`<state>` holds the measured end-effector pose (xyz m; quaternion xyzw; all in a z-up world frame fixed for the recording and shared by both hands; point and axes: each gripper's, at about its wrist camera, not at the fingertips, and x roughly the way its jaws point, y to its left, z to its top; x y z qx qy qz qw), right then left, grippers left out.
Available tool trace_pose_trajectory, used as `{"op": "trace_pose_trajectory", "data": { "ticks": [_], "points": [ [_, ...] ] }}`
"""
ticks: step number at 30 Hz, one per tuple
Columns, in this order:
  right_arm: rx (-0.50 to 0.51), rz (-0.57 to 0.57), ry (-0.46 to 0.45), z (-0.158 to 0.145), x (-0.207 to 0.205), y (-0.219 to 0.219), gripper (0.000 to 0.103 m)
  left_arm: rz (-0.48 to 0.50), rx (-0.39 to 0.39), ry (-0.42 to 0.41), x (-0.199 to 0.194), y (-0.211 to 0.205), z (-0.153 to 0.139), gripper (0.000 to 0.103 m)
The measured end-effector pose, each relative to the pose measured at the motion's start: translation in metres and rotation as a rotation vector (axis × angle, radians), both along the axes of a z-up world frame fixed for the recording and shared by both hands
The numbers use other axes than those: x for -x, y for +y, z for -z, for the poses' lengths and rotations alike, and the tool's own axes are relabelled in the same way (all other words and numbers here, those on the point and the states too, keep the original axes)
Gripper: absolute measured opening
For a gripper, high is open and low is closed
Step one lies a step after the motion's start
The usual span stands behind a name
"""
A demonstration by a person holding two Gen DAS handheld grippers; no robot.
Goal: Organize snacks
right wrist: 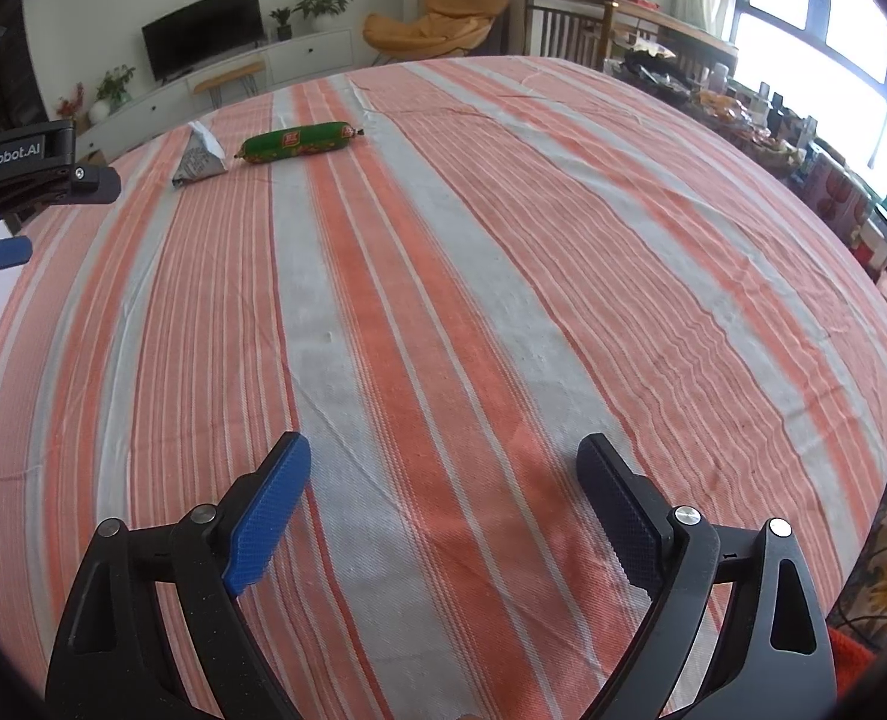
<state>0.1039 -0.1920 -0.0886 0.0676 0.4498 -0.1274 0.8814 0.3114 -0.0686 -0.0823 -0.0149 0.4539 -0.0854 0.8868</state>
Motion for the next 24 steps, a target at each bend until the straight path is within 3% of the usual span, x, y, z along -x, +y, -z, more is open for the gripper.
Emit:
{"op": "trace_pose_trajectory", "data": {
  "ticks": [6,11,12,14,18,24],
  "points": [
    [0.0,-0.017,0.001,0.001,-0.002,0.002,0.096,-0.043,0.084,0.015,-0.061,-0.015,0.014,0.089],
    [0.0,-0.024,0.0,0.001,-0.005,0.002,0.096,-0.05,0.035,0.035,-0.087,-0.026,0.042,0.076],
    [-0.001,-0.025,0.0,0.001,-0.005,0.002,0.096,-0.051,0.02,0.033,-0.09,-0.027,0.047,0.068],
    [-0.001,-0.027,-0.001,0.001,-0.005,0.002,0.096,-0.025,-0.029,-0.018,-0.089,-0.029,0.048,0.049],
    [-0.001,-0.026,-0.001,0.001,-0.005,0.003,0.096,0.012,-0.058,-0.076,-0.073,-0.025,0.043,0.048],
    [-0.001,-0.026,-0.001,0.001,-0.005,0.003,0.096,0.015,0.012,-0.062,-0.006,0.008,0.025,0.048]
  ]
}}
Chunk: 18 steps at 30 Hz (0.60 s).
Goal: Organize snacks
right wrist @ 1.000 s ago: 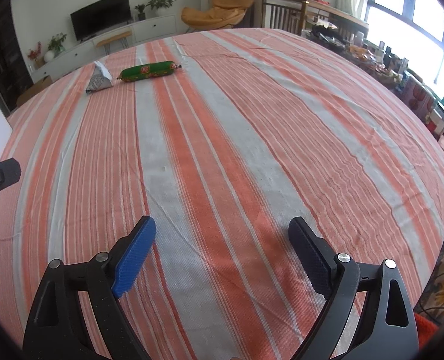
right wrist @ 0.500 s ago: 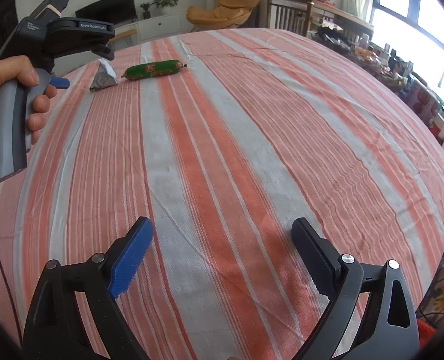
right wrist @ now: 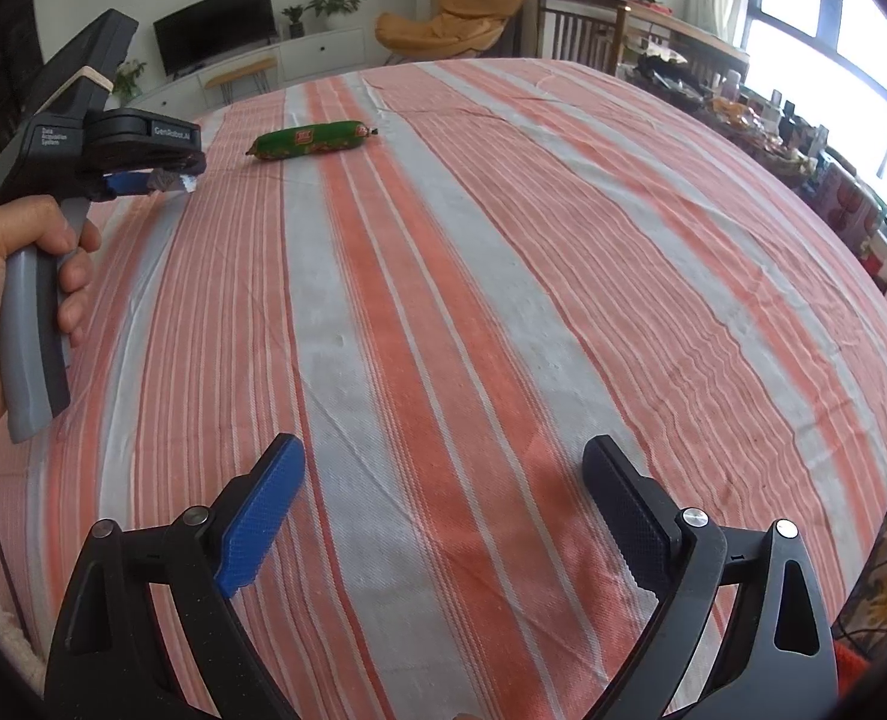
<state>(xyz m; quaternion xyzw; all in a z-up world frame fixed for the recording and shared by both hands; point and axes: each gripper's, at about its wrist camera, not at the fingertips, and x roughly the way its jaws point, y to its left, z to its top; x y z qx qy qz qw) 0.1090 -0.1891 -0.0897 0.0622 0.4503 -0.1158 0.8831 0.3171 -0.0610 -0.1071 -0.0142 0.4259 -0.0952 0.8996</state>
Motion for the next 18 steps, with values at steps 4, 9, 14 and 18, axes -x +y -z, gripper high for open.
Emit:
{"op": "trace_pose_trajectory", "data": {
  "ticks": [4,9,14,18],
  "points": [
    [0.0,-0.001,0.0,0.0,0.0,0.0,0.096,0.01,-0.002,0.004,0.062,0.018,-0.009,0.048],
    [0.001,0.0,0.0,0.0,0.0,0.0,0.096,0.048,-0.023,0.022,0.134,0.027,-0.003,0.048],
    [0.001,-0.001,0.0,0.0,0.0,0.0,0.096,0.074,-0.037,0.037,0.162,0.026,0.013,0.048],
    [0.001,-0.001,0.0,0.0,0.0,0.0,0.096,0.066,-0.036,0.004,0.162,0.024,0.02,0.053]
  ]
}}
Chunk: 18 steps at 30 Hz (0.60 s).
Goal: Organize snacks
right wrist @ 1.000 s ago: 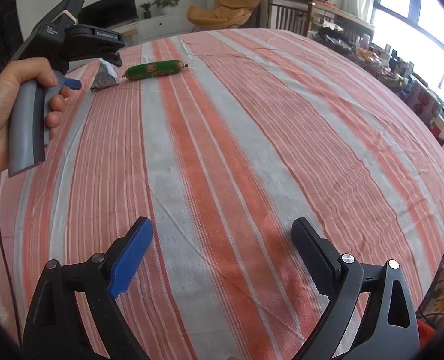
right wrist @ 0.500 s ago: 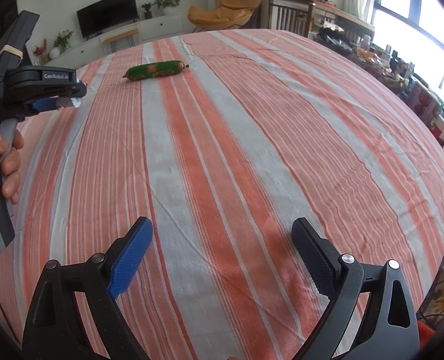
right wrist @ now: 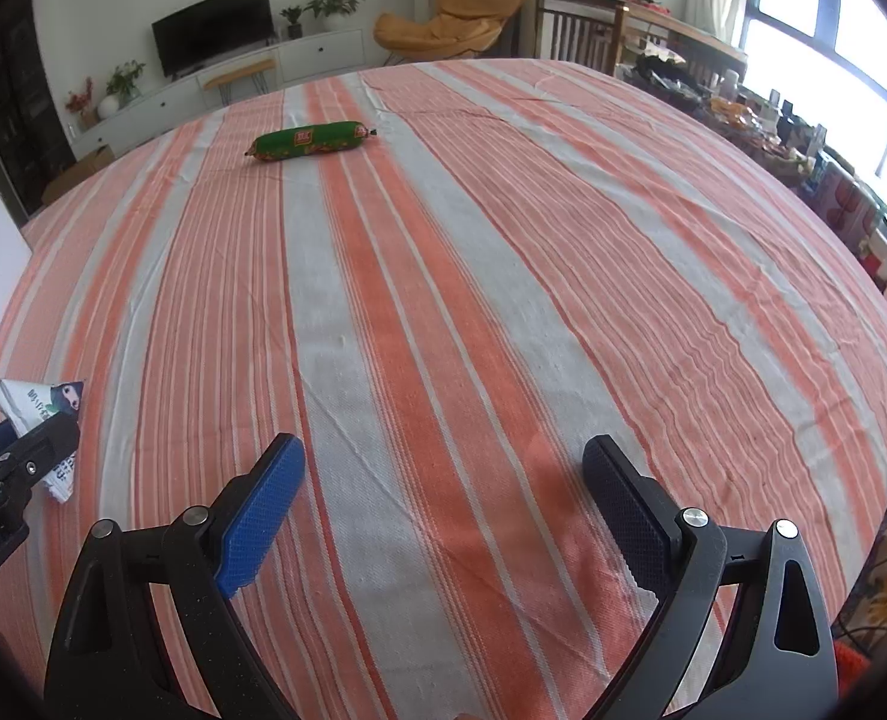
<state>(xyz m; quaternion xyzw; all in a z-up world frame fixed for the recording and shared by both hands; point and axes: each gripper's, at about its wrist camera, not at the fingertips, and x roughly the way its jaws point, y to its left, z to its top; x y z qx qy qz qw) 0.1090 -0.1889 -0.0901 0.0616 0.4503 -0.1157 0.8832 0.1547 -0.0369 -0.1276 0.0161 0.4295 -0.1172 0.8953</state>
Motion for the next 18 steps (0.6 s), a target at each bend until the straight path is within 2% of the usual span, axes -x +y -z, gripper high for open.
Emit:
{"op": "trace_pose_trajectory", "data": {
  "ticks": [2,4,9,18],
  "points": [
    [0.0,0.0,0.0,0.0,0.0,0.0,0.096,0.002,-0.014,0.002,-0.003,-0.003,0.002,0.062],
    [0.0,0.0,0.0,0.0,0.0,0.0,0.096,-0.014,-0.048,0.013,-0.006,-0.006,0.004,0.085],
    [0.0,0.001,0.0,0.0,0.0,0.0,0.096,-0.036,-0.076,0.044,-0.013,-0.004,0.009,0.102],
    [0.001,0.001,0.0,0.001,0.0,0.001,0.096,-0.041,-0.076,0.049,-0.013,-0.002,0.011,0.103]
  ]
}}
